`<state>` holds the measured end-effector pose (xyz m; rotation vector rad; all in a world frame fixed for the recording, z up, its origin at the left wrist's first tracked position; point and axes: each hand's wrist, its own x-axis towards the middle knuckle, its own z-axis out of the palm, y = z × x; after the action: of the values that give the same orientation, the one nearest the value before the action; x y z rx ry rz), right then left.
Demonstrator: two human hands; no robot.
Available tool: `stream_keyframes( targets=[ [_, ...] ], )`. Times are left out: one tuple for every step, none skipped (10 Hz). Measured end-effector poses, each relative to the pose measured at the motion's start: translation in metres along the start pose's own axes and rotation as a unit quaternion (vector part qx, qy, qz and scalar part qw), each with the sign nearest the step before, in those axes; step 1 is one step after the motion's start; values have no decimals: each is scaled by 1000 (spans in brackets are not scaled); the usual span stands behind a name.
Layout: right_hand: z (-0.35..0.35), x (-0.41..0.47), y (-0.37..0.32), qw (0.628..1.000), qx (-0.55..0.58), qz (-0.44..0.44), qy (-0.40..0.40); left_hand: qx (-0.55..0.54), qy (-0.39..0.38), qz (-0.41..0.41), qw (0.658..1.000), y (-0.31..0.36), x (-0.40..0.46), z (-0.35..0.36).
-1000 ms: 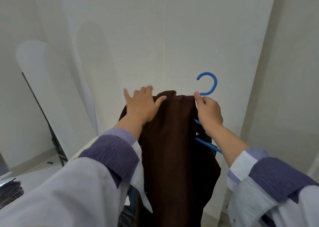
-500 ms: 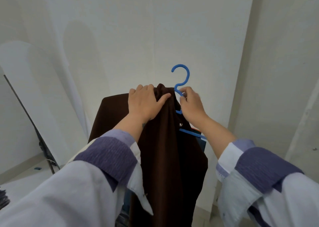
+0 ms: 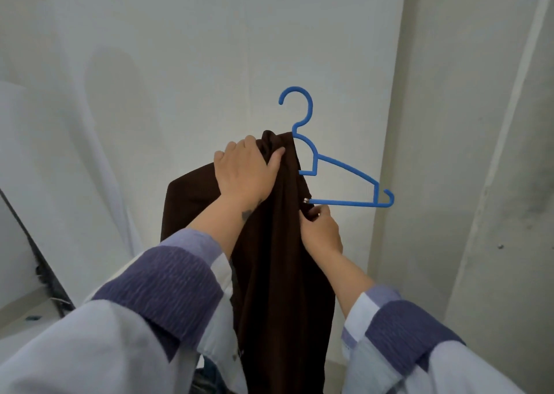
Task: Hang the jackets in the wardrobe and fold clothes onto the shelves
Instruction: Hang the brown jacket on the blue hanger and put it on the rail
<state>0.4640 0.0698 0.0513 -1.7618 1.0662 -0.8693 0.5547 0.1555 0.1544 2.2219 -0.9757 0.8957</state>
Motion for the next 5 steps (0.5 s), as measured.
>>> stream_keyframes(
  targets=[
    [-5, -3, 2, 997, 47, 45, -33, -35, 11, 5, 999, 11, -8, -6],
    [-8, -15, 9, 990, 105, 76, -50, -57, 12, 14, 998, 21, -16, -10],
    [-14, -29, 15, 989, 123, 74, -31, -69, 6, 22, 997, 25, -25, -11],
    [-35, -37, 18, 988, 131, 81, 11, -87, 1, 16, 996, 28, -30, -13],
    [-73, -39, 20, 988, 98, 121, 13, -92, -5, 16, 996, 31, -32, -17]
  ],
)
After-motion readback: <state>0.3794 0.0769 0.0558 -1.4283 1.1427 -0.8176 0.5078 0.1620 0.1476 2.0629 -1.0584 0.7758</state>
